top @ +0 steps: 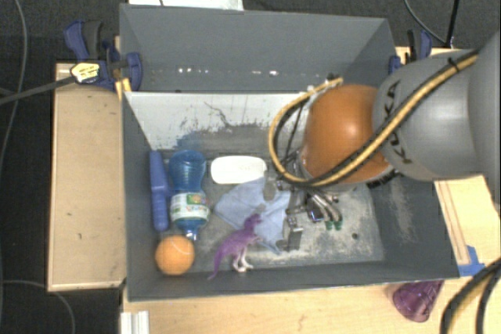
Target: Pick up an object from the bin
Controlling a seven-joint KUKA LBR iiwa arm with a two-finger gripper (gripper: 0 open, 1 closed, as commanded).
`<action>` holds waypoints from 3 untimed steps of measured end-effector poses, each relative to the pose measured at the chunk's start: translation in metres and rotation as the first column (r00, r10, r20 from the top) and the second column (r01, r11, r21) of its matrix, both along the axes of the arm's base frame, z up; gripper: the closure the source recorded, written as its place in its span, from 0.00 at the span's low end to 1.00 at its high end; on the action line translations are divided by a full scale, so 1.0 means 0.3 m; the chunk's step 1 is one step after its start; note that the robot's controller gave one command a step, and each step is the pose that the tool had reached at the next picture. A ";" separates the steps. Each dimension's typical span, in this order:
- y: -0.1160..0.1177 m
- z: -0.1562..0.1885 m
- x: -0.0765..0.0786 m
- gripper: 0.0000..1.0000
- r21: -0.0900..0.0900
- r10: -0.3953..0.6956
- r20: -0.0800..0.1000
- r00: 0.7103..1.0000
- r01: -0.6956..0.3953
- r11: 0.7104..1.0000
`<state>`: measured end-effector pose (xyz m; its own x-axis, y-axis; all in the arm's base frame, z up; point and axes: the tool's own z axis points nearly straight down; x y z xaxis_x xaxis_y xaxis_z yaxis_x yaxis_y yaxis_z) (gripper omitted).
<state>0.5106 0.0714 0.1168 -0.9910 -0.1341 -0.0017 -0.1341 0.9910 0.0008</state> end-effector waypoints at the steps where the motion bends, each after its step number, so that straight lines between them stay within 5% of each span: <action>1: 0.026 -0.054 -0.011 0.00 0.001 0.012 0.002 1.000 -0.012 1.000; 3: 0.054 -0.123 -0.043 0.00 0.000 0.199 0.003 0.980 -0.199 0.980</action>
Offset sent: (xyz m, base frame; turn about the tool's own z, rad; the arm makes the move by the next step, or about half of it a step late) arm -0.0138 0.0114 -0.0243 -0.1507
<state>0.4978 0.0876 0.0801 -0.9444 -0.3287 -0.0042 -0.3287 0.9444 0.0001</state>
